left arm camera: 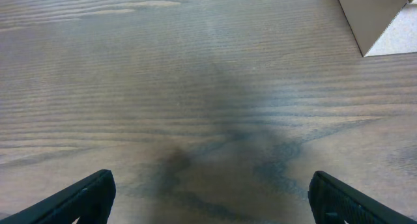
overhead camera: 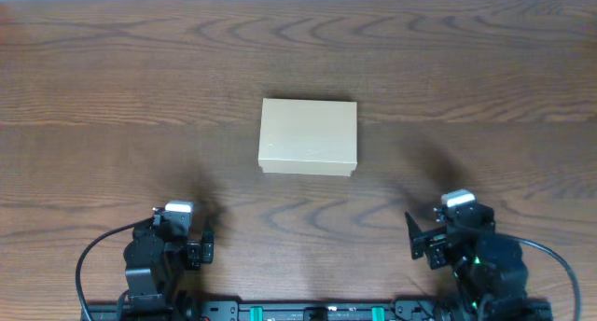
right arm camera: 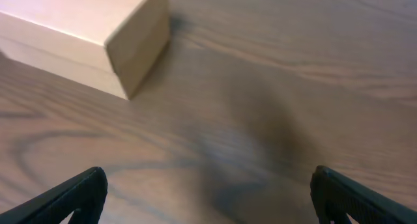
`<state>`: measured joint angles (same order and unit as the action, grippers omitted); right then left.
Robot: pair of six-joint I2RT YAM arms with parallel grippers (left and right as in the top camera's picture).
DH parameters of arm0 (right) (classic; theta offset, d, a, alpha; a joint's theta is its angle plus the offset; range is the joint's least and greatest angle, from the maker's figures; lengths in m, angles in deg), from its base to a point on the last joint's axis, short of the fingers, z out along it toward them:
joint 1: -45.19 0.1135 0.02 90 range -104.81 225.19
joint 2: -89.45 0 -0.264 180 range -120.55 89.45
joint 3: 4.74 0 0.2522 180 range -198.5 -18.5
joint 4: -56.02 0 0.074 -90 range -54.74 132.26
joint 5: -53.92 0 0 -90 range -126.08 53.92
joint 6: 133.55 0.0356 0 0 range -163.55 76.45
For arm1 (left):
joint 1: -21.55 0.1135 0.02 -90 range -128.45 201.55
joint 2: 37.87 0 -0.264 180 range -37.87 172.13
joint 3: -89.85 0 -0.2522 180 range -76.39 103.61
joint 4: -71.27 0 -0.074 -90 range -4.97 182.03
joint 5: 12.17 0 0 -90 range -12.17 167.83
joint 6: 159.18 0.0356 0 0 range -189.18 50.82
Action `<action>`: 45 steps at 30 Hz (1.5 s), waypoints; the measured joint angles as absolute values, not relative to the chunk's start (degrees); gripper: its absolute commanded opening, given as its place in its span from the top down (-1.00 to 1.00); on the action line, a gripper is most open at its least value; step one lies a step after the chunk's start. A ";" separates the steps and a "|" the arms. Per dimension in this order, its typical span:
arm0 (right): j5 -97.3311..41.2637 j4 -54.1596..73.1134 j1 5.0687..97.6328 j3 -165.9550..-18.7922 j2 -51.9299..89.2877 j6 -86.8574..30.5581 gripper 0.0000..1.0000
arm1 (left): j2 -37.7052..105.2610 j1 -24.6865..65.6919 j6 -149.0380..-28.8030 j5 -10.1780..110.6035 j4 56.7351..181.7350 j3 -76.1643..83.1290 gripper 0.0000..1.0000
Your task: Pack container
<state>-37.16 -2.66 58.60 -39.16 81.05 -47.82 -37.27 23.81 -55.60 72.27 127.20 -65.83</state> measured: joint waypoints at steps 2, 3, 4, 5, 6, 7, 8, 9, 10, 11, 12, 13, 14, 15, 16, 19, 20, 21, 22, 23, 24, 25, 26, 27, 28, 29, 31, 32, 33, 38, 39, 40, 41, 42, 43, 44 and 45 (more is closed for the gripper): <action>-37.18 -1.64 57.31 -36.58 82.01 -48.39 -0.99 | -37.27 23.81 -55.58 72.27 127.20 -65.83 -0.91; -37.18 -1.51 56.83 -35.71 82.80 -48.48 -0.99 | -37.27 23.81 -55.60 72.27 127.22 -65.83 -0.91; -37.18 -1.38 56.35 -34.94 83.65 -48.61 -0.99 | -37.27 23.81 -55.60 72.27 127.20 -65.83 -0.91; -37.20 -1.29 55.67 -34.07 85.03 -48.63 -0.99 | -37.27 23.81 -55.60 72.27 127.20 -65.83 -0.91; -37.20 -1.27 55.30 -33.61 85.94 -48.65 -0.99 | -37.27 23.81 -55.60 72.27 127.20 -65.83 -0.91; -37.18 -1.22 54.92 -33.26 86.69 -48.70 -0.99 | -37.27 23.81 -55.60 72.27 127.20 -65.83 -0.91; -37.18 -1.18 54.44 -32.89 87.43 -48.78 -0.98 | -37.27 23.81 -55.60 72.27 127.20 -65.83 -0.91; -37.18 -1.16 53.85 -32.50 88.11 -48.80 -0.99 | -37.27 23.81 -55.60 72.27 127.20 -65.83 -0.91; -37.18 -1.13 53.44 -32.23 88.37 -48.80 -0.98 | -37.27 23.81 -55.60 72.27 127.20 -65.83 -0.91; -37.20 -1.11 53.11 -31.86 88.50 -48.80 -0.98 | -37.27 23.81 -55.60 72.27 127.20 -65.83 -0.91; -37.20 -1.11 52.87 -31.45 88.54 -48.80 -0.99 | -37.27 23.81 -55.60 72.27 127.20 -65.83 -0.91; -37.18 -1.11 52.72 -31.08 88.57 -48.78 -0.98 | -37.27 23.81 -55.60 72.27 127.20 -65.83 -0.91; -37.20 -1.11 52.59 -30.66 88.59 -48.76 -0.99 | -37.27 23.81 -55.60 72.27 127.20 -65.83 -0.91; -37.20 -1.11 52.56 -30.18 88.61 -48.59 -0.99 | -37.27 23.81 -55.58 72.27 127.20 -65.83 -0.91; -37.20 -1.09 52.52 -29.68 88.61 -48.28 -0.99 | -37.27 23.81 -55.60 72.27 127.20 -65.83 -0.91; -37.20 -0.70 52.48 -28.41 88.61 -46.58 -0.99 | -37.27 23.81 -55.58 72.27 127.20 -65.83 -0.91; -37.20 -0.61 52.48 -28.39 88.61 -46.03 -0.99 | -37.27 23.81 -55.58 72.27 127.20 -65.83 -0.91; -37.20 -0.41 52.48 -28.39 88.63 -45.57 -0.99 | -37.27 23.81 -55.60 72.27 127.20 -65.83 -0.91; -37.20 -0.35 52.48 -28.39 88.61 -45.20 -0.99 | -37.27 23.81 -55.60 72.27 127.20 -65.83 -0.91; -37.20 -0.35 52.48 -28.39 88.61 -44.89 -0.99 | -37.27 23.81 -55.58 72.27 127.20 -65.83 -0.91; -37.20 -0.35 52.48 -28.39 88.61 -44.59 -0.98 | -37.27 23.81 -55.60 72.27 127.20 -65.83 -0.91; -37.16 -0.35 52.48 -28.39 88.63 -44.32 -0.98 | -37.27 23.81 -55.60 72.27 127.20 -65.83 -0.91; -37.12 -0.35 52.48 -28.39 88.63 -44.15 -0.98 | -37.27 23.81 -55.60 72.27 127.20 -65.83 -0.91; -37.09 -0.33 52.48 -28.39 88.61 -44.00 -0.99 | -37.27 23.81 -55.60 72.27 127.20 -65.83 -0.91; -37.07 -0.33 52.48 -28.39 88.61 -43.95 -0.98 | -37.27 23.81 -55.60 72.27 127.20 -65.83 -0.91; -37.05 -0.35 52.48 -28.39 88.63 -43.95 -0.98 | -37.27 23.81 -55.60 72.27 127.20 -65.83 -0.91; -36.98 -0.33 52.48 -28.39 88.63 -43.93 -0.98 | -37.27 23.81 -55.60 72.27 127.20 -65.83 -0.91; -36.98 -0.33 52.48 -28.39 88.63 -43.93 -0.99 | -37.27 23.81 -55.60 72.27 127.20 -65.83 -0.91; -36.98 -0.35 52.48 -28.39 88.63 -43.93 -0.98 | -37.27 23.81 -55.60 72.27 127.20 -65.83 -0.91; -36.98 -0.33 52.48 -28.39 88.61 -43.89 -0.98 | -37.27 23.81 -55.60 72.27 127.20 -65.83 -0.91; -36.98 -0.33 52.48 -28.39 88.61 -43.84 -0.99 | -37.27 23.81 -55.60 72.27 127.20 -65.83 -0.91; -36.98 -0.35 52.48 -28.39 88.61 -43.80 -0.99 | -37.27 23.81 -55.58 72.27 127.20 -65.83 -0.91; -36.98 -0.33 52.48 -28.39 88.63 -43.78 -0.99 | -37.27 23.81 -55.58 72.27 127.20 -65.83 -0.91; -36.98 -0.33 52.48 -28.39 88.63 -43.78 -0.99 | -37.27 23.81 -55.60 72.27 127.20 -65.83 -0.91; -36.96 -0.33 52.48 -28.39 88.63 -43.78 -0.99 | -37.27 23.81 -55.60 72.27 127.20 -65.83 -0.91; -36.98 -0.33 52.48 -28.39 88.63 -43.76 -0.98 | -37.27 23.81 -55.60 72.27 127.20 -65.83 -0.91; -36.98 -0.33 52.48 -28.39 88.63 -43.78 -0.98 | -37.27 23.81 -55.60 72.27 127.20 -65.83 -0.91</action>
